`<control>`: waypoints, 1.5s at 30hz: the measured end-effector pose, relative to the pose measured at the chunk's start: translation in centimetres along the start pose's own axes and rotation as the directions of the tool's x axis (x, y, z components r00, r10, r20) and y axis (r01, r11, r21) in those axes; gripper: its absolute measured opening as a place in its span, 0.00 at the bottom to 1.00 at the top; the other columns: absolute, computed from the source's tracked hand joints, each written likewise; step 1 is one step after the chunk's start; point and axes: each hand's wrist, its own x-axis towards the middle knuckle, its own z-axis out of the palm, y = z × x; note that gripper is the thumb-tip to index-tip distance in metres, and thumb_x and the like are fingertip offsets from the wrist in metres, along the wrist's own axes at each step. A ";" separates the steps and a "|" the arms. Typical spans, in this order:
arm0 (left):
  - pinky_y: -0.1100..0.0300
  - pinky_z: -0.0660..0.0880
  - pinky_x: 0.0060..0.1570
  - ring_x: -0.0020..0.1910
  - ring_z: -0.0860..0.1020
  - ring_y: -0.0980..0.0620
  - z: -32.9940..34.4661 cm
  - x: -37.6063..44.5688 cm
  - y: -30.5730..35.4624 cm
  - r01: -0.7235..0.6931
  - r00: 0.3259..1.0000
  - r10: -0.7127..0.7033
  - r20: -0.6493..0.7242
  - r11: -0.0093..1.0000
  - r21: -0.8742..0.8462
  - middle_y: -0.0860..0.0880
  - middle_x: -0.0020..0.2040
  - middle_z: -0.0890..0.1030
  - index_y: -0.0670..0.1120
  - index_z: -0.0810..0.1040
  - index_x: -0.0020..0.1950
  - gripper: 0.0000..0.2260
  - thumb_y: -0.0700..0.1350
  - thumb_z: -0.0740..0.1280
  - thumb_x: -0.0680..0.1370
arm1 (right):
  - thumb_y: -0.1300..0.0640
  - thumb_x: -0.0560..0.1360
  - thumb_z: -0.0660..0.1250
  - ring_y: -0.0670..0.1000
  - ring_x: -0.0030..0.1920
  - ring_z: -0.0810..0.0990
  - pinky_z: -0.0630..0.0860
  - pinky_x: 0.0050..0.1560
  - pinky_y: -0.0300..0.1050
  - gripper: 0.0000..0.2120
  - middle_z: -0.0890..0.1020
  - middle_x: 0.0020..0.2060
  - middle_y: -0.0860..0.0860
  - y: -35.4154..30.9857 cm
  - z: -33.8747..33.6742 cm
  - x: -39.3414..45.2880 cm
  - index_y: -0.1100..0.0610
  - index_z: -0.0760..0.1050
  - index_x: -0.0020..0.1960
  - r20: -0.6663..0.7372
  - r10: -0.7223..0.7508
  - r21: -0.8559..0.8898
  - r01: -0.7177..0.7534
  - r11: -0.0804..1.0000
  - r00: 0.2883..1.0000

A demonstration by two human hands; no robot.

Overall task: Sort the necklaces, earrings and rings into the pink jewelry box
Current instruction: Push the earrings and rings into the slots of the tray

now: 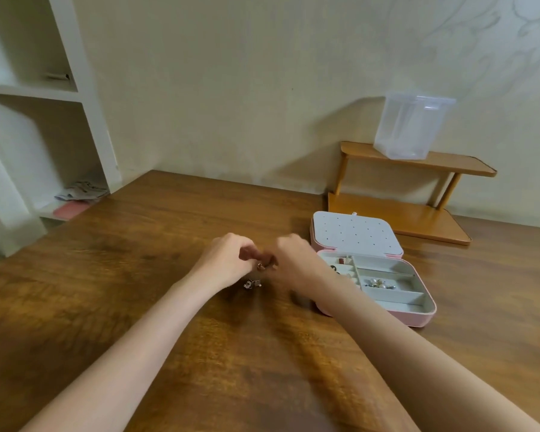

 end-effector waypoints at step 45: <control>0.65 0.70 0.35 0.37 0.73 0.58 5.8 0.3 6.5 -0.112 0.990 0.120 0.077 0.989 -0.096 0.54 0.38 0.78 0.53 0.81 0.42 0.03 0.45 0.71 0.72 | 0.59 0.71 0.70 0.47 0.39 0.74 0.67 0.31 0.33 0.07 0.83 0.43 0.55 5.7 -2.4 -7.7 0.60 0.83 0.47 -0.016 0.540 0.419 -0.484 0.768 0.842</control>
